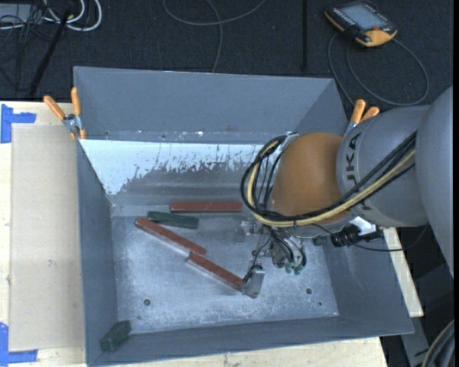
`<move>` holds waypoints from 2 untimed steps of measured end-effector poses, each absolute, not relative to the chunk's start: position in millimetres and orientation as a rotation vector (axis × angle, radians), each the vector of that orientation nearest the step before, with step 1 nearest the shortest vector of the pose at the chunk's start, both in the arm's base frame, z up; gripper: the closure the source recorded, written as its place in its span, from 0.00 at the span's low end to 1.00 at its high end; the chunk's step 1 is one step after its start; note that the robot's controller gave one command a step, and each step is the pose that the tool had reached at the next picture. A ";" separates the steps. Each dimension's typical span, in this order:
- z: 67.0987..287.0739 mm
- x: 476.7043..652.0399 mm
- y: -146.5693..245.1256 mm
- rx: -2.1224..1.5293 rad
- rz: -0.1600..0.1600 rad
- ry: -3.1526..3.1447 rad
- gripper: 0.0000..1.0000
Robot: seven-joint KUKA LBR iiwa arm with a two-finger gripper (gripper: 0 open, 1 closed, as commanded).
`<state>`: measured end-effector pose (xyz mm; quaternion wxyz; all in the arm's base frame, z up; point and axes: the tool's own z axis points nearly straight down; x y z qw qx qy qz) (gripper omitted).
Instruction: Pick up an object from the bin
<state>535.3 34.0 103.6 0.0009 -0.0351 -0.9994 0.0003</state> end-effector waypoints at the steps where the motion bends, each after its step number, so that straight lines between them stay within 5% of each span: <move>1: 98.2 513.6 54.6 -0.171 -0.001 -3.132 0.00; 2: 80.5 518.4 47.8 -0.139 0.000 -3.138 0.00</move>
Offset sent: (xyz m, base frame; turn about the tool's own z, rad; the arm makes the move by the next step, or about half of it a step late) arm -0.0153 0.0098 -0.0336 0.0065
